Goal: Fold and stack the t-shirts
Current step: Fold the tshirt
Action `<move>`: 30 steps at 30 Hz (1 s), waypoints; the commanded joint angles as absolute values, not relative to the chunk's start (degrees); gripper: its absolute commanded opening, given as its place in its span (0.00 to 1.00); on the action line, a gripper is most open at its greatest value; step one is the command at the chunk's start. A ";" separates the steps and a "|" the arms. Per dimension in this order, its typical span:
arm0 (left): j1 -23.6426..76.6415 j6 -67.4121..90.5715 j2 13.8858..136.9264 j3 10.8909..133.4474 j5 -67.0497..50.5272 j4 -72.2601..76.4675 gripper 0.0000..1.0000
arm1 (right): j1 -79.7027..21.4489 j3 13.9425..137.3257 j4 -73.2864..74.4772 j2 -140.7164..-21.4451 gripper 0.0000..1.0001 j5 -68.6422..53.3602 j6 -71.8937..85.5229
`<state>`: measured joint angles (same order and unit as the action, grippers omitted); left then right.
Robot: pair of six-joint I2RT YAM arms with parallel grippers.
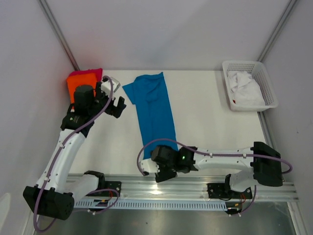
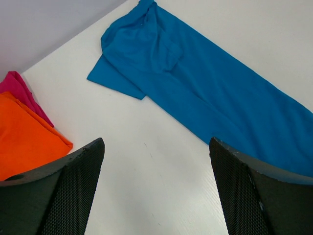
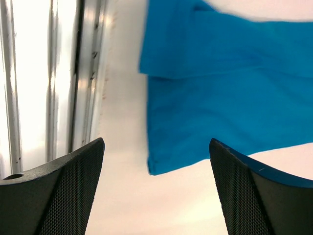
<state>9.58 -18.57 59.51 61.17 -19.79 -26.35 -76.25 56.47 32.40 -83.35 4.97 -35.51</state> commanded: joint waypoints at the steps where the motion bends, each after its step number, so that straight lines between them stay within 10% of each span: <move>1: 10.11 -19.16 58.27 61.17 -18.28 -26.54 0.90 | -80.67 52.13 29.45 -82.44 0.90 13.52 -34.45; 22: 10.28 -19.42 59.94 60.47 -16.52 -25.13 0.90 | -71.46 52.56 12.48 -99.05 0.86 16.00 -40.78; 24: 10.28 -19.51 59.85 60.38 -16.26 -25.05 0.90 | -69.44 53.87 14.05 -100.28 0.76 15.47 -40.70; 27: 10.28 -19.60 59.94 60.03 -16.08 -24.96 0.90 | -67.15 56.94 19.94 -99.67 0.07 11.26 -38.42; 30: 10.28 -19.34 60.73 60.12 -16.52 -24.70 0.90 | -65.40 58.88 24.60 -97.05 0.00 6.86 -36.48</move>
<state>9.89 -18.65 60.03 60.42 -16.64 -26.15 -66.92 55.64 18.33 -99.22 12.73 -39.16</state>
